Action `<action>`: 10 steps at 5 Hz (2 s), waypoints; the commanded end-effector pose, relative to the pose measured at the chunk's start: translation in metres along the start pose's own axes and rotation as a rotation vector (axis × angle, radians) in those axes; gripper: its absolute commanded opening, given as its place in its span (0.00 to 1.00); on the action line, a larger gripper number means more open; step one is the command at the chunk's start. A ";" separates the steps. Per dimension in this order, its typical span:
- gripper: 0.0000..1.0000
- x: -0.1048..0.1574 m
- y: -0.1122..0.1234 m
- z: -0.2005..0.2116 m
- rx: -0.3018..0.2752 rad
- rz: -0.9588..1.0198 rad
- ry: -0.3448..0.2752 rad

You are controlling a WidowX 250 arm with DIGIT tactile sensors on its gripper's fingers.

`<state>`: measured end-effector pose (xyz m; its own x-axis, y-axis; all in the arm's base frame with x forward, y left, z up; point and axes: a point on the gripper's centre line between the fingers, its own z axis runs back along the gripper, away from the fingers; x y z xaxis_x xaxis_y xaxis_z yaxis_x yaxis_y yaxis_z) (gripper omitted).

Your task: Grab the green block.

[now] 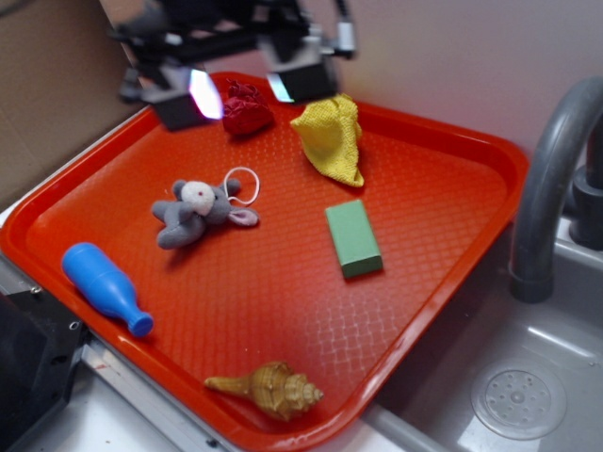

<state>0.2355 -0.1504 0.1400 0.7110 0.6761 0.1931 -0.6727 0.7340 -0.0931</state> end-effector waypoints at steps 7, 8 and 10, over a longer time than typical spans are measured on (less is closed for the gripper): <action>0.00 0.005 0.007 -0.129 -0.038 -0.111 0.098; 0.00 0.009 0.008 -0.123 -0.045 -0.139 0.111; 0.00 0.045 0.008 -0.060 -0.049 -0.271 0.141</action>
<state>0.2552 -0.1207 0.0727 0.9007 0.4323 0.0425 -0.4301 0.9013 -0.0523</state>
